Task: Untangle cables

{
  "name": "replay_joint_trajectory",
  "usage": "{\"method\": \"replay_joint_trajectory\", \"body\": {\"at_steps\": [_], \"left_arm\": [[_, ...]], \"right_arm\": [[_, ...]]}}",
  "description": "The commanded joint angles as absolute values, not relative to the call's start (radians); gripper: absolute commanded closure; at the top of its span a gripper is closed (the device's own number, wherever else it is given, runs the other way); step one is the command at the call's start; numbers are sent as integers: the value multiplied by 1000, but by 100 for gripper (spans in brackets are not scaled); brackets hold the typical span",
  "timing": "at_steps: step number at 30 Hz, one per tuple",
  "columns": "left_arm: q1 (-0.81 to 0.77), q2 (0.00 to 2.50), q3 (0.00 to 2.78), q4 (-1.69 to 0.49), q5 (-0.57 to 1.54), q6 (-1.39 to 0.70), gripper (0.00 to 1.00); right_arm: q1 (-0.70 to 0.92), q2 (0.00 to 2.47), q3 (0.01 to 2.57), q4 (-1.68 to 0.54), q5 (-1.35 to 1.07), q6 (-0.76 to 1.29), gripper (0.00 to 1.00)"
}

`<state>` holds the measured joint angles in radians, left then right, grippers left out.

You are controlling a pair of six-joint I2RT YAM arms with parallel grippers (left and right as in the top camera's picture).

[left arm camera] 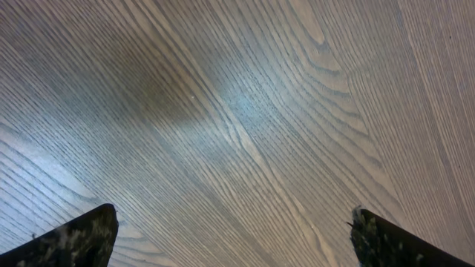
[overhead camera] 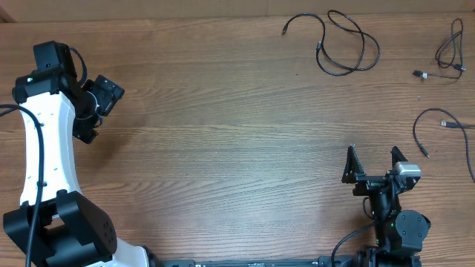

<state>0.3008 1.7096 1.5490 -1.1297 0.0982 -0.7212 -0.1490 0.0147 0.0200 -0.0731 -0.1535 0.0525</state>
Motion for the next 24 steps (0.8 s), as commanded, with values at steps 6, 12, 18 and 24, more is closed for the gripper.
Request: {"method": "replay_joint_trajectory", "body": {"at_steps": [6, 12, 18, 24], "left_arm": [[292, 1717, 1545, -1128, 102, -695, 0], [292, 1717, 1545, -1128, 102, -695, 0], [292, 1717, 1545, -1128, 102, -695, 1], [292, 1717, 1545, -1128, 102, -695, 1]], "right_arm": [[-152, 3, 8, -66, -150, 52, 0], [-152, 3, 8, -69, -152, -50, 0], [-152, 3, 8, -68, -151, -68, 0], [-152, 3, 8, -68, -151, -68, 0]]}}
